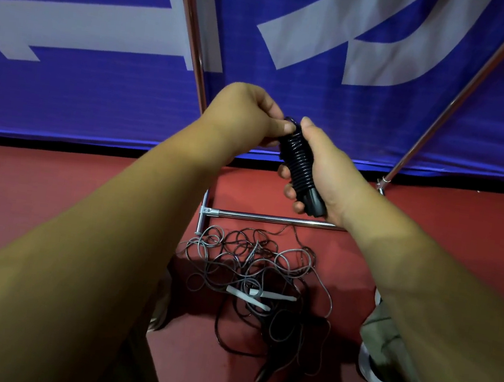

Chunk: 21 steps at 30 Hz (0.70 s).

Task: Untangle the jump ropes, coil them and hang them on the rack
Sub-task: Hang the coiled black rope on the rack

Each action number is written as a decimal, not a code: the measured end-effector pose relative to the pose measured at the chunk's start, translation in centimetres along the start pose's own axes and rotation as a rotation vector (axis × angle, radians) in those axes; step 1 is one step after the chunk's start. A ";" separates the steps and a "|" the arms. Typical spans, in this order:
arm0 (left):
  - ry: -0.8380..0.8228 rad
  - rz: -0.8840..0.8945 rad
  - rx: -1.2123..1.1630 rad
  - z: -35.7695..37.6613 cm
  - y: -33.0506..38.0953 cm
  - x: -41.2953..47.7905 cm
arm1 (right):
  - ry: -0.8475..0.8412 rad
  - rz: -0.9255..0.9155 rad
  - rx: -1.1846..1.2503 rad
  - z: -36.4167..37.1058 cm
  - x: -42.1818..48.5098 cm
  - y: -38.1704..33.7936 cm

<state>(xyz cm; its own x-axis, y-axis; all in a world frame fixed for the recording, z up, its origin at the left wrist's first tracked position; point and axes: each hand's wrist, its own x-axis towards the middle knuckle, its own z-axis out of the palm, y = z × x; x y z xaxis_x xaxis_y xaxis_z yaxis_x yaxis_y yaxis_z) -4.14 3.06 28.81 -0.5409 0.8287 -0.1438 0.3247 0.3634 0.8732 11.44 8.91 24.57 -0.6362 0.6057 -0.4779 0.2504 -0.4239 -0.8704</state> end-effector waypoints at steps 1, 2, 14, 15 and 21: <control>-0.013 -0.045 -0.069 0.0 -0.1 0.0 | 0.007 -0.002 -0.008 0.0 0.0 0.0; -0.025 -0.078 -0.110 0.0 -0.1 0.1 | 0.015 -0.002 -0.014 0.1 0.0 0.1; -0.010 0.190 0.089 0.4 -0.2 -0.1 | 0.028 -0.008 0.041 0.1 -0.1 0.1; 0.006 0.228 0.082 0.7 -0.2 -0.1 | 0.024 -0.014 0.055 0.1 -0.1 0.0; -0.007 0.248 -0.029 1.4 0.0 -0.4 | 0.029 -0.049 0.094 -0.5 -0.2 -0.2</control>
<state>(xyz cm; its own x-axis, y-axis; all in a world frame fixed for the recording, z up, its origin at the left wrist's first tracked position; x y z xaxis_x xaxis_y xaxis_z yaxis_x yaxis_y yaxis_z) -2.85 3.32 28.23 -0.4419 0.8941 0.0730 0.4244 0.1367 0.8951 11.87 9.21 24.80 -0.6244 0.6459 -0.4392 0.1492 -0.4533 -0.8788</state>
